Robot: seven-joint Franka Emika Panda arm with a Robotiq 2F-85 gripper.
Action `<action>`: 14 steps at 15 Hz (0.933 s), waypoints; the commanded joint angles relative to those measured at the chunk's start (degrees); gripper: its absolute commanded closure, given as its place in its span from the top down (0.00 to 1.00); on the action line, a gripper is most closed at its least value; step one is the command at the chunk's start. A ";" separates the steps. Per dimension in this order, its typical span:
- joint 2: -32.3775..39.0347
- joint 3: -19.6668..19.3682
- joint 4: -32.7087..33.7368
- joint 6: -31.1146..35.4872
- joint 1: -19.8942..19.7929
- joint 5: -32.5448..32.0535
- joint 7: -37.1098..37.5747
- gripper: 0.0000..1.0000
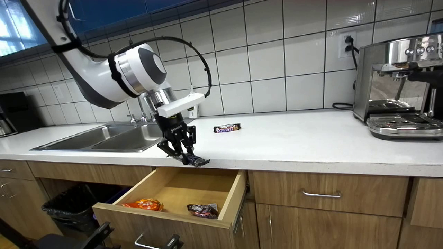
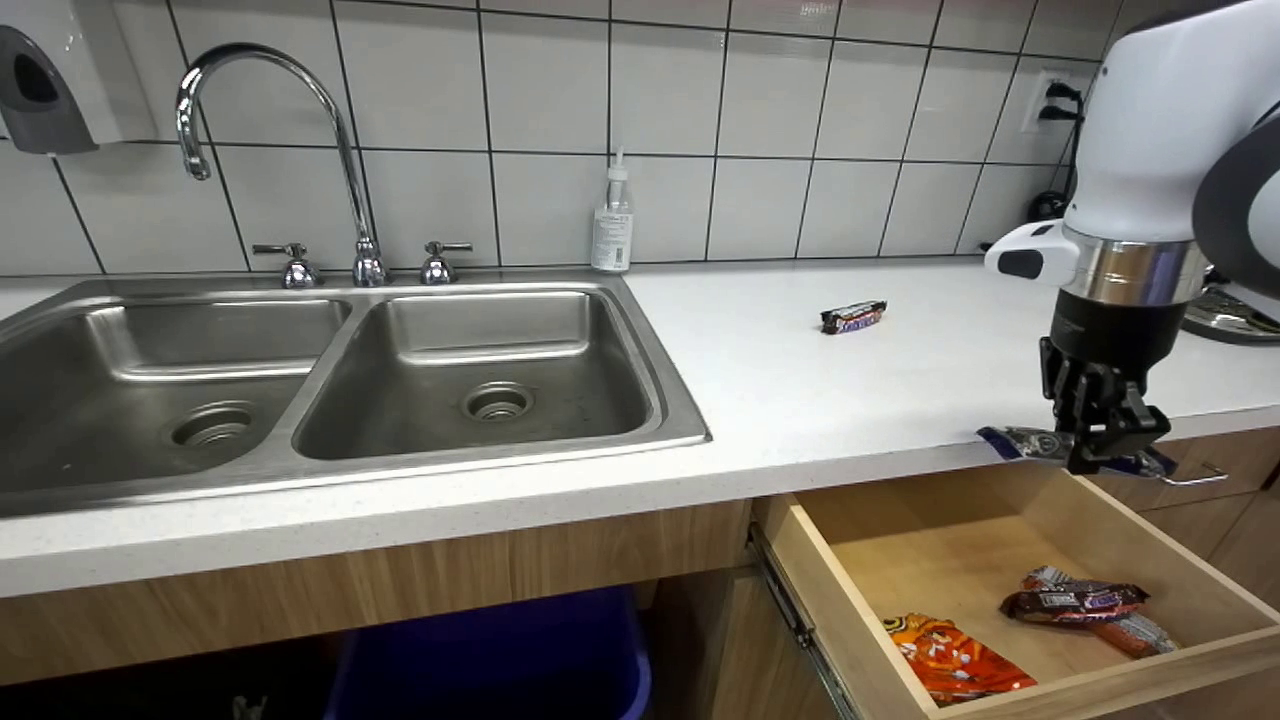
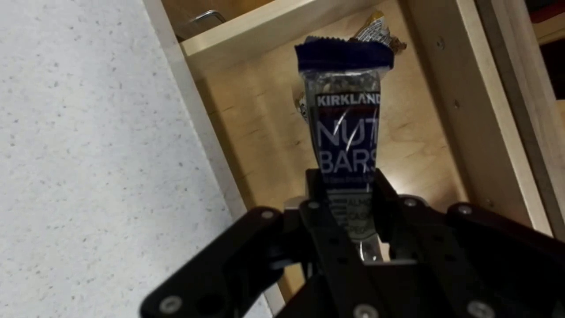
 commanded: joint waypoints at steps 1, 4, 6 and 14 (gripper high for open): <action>-1.79 -0.51 -2.26 0.91 -0.94 -1.27 -1.67 0.07; -0.67 -0.97 -2.04 0.64 -0.95 -2.08 -0.89 0.07; 0.03 -1.23 -1.85 0.68 -1.01 -2.72 -0.67 0.07; 4.25 -2.09 0.26 0.14 -0.85 -7.00 1.73 0.07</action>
